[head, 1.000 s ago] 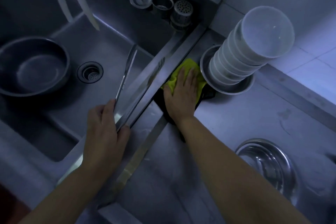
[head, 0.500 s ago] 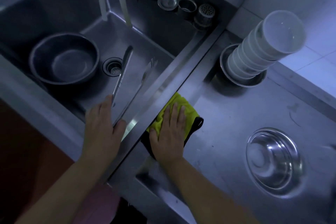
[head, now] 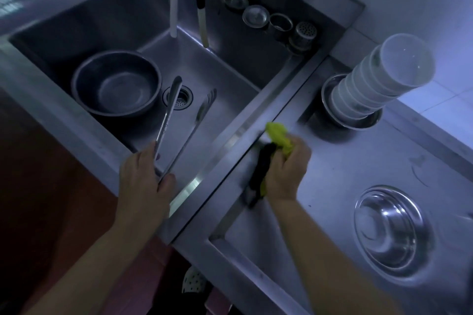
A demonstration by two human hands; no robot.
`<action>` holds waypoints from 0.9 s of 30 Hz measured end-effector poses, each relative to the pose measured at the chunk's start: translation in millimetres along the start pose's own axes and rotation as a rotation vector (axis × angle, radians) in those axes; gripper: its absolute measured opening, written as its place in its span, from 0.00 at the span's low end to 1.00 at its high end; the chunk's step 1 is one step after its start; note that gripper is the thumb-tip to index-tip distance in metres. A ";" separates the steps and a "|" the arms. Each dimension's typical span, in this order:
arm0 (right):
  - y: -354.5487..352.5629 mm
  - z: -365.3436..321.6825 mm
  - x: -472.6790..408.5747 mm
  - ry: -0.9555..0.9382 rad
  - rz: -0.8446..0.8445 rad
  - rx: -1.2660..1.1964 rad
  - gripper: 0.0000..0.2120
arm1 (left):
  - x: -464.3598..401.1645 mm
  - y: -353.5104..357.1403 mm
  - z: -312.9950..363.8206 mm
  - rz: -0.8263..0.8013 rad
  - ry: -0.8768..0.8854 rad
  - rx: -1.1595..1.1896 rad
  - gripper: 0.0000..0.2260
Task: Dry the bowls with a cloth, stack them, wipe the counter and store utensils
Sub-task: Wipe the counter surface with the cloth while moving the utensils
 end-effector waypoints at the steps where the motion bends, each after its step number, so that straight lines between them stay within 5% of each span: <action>1: 3.1 2.6 -19.3 -0.022 0.022 0.012 0.21 | 0.4 -0.5 -2.5 0.005 -0.012 0.002 0.17; 4: 45.4 18.9 -64.7 0.039 -0.328 -0.006 0.19 | 2.0 -0.4 -10.9 0.012 -0.034 0.004 0.18; 7: 89.8 48.3 -54.7 0.067 -0.823 0.444 0.25 | 6.5 -2.2 -15.5 0.023 -0.033 0.008 0.20; 12: 94.3 24.3 -5.1 0.068 -0.701 0.355 0.19 | 13.7 -8.8 -18.5 0.043 -0.026 0.005 0.25; 18: 77.3 -44.2 97.0 0.012 -0.783 0.120 0.16 | 19.8 -23.3 -19.4 0.061 -0.031 0.018 0.24; 27: 12.8 -82.1 187.2 -0.214 -1.069 0.310 0.31 | 39.7 -33.3 -13.6 0.029 0.027 0.004 0.22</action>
Point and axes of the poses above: each hand's wrist, its own x-axis away from the middle knuckle, its own y-axis out of the palm, z = x × y, the point moved 5 cm from there along -x, towards the middle knuckle, and after that the axes turned 6 degrees about -y, right-handed, at the moved point
